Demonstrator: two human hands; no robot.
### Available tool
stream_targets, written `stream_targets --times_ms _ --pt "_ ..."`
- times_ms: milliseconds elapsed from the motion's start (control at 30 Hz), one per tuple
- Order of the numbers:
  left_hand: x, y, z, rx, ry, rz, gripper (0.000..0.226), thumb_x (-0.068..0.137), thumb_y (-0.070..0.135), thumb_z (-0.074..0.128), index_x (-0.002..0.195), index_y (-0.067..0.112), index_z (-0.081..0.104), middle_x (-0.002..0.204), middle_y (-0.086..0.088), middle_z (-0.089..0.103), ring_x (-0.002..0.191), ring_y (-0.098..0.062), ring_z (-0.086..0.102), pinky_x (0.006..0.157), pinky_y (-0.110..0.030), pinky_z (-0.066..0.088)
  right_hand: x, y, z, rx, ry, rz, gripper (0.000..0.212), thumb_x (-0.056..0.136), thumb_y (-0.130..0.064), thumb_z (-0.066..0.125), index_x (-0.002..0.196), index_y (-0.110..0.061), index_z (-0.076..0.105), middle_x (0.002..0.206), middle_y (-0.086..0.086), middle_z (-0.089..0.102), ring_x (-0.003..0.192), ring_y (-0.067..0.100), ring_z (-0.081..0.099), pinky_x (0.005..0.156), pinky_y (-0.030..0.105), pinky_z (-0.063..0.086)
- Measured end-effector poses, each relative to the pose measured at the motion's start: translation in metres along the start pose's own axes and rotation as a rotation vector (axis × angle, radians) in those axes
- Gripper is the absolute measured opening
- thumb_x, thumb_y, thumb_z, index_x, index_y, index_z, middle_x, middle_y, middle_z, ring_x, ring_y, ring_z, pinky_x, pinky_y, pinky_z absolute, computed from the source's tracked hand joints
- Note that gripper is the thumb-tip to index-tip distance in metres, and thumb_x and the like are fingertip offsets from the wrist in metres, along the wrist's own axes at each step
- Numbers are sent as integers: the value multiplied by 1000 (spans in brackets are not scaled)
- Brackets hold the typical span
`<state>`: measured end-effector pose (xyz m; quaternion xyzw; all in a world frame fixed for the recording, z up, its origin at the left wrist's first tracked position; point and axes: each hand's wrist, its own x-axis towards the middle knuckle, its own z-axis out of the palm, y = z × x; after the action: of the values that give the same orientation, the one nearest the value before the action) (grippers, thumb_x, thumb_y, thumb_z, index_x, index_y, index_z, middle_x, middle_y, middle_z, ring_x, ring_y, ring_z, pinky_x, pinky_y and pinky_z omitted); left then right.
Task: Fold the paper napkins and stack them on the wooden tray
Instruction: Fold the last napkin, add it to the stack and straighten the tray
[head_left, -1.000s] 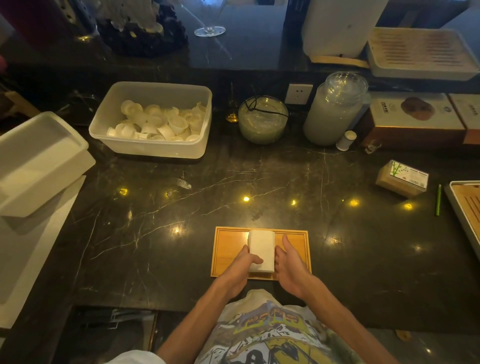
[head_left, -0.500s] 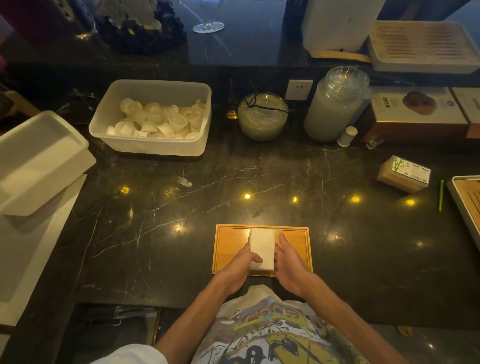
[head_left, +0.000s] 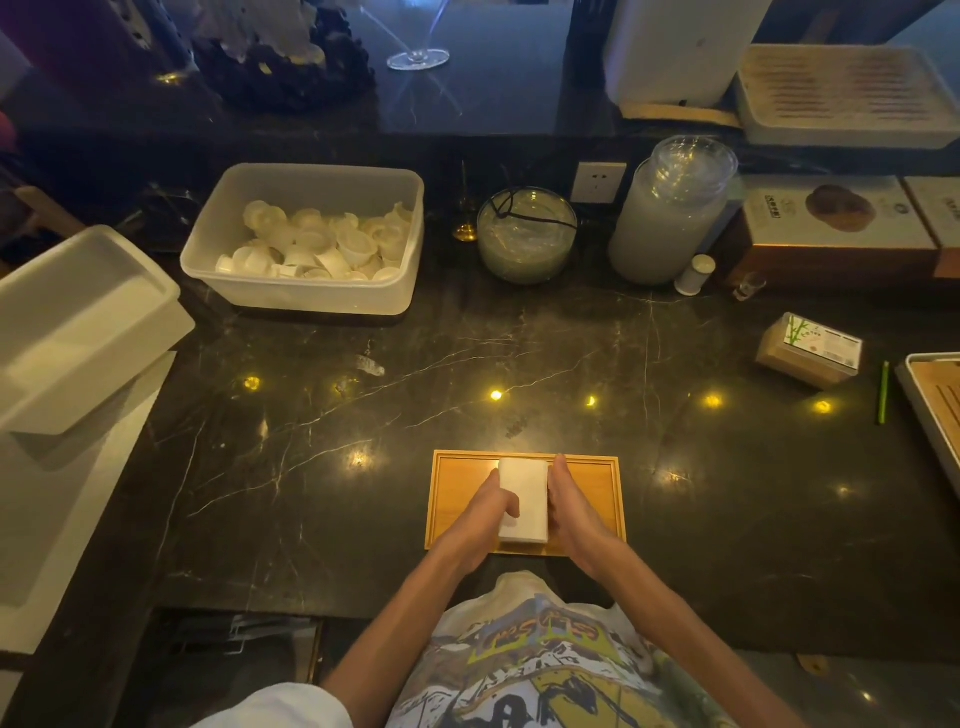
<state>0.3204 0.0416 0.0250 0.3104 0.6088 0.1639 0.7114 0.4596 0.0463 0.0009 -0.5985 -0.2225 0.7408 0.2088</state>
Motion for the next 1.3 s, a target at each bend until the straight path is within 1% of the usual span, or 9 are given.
stream_targets --times_ms 167,433,700,800,900,1000,1067,1233,1300 --pt "-1 0 0 13 -13 9 54 85 9 48 137 22 40 135 -9 50 127 -28 47 114 -53 40 0 -2 -4 6 -11 25 53 101 -64 15 101 -38 61 105 -8 67 96 9 65 69 25 50" --pt "-2 2 1 45 -41 6 65 72 21 51 135 28 38 134 -5 49 125 -26 47 112 -50 42 2 -3 -6 48 -57 47 50 99 -66 18 107 -40 60 115 -2 67 106 16 65 72 30 54" --pt "2 -2 -3 10 -19 -6 62 79 15 51 139 26 36 138 -8 47 127 -28 46 111 -50 44 0 -3 -5 75 -43 44 47 99 -67 21 107 -42 59 115 -2 67 106 17 66 72 31 56" --pt "1 -3 -1 35 -33 14 61 81 14 50 140 26 35 138 -8 47 128 -27 45 109 -46 44 -2 -4 -3 91 -58 46 50 99 -66 20 115 -37 57 120 2 66 110 20 64 77 34 55" --pt "4 -4 -2 30 -14 14 58 88 7 48 142 22 36 142 -10 46 130 -29 44 114 -51 41 -3 -5 -5 117 -73 40 51 101 -64 17 126 -33 49 116 -3 64 106 16 63 77 32 53" --pt "5 -7 -4 40 54 -29 67 90 9 47 152 19 26 149 -12 41 134 -32 41 115 -53 38 -1 -2 -6 136 -57 26 55 101 -63 16 143 -33 36 113 -5 60 104 14 59 92 35 47" --pt "4 -8 -5 53 27 -25 66 86 12 49 149 19 30 147 -12 42 133 -31 42 115 -53 38 1 -1 -8 131 -71 24 64 101 -63 16 151 -26 32 120 0 58 111 18 56 100 38 42" --pt "4 -5 -8 114 29 -24 62 93 12 47 152 20 27 153 -11 39 137 -30 40 116 -52 37 -2 -3 -9 20 -36 1 62 101 -63 14 144 -27 41 139 8 53 110 17 58 101 37 41" --pt "6 -7 -15 190 106 3 68 97 14 49 158 21 18 161 -10 31 144 -32 36 117 -50 36 -4 -3 -16 -191 68 -38 60 103 -59 22 146 -21 43 149 9 48 126 24 54 110 42 39"
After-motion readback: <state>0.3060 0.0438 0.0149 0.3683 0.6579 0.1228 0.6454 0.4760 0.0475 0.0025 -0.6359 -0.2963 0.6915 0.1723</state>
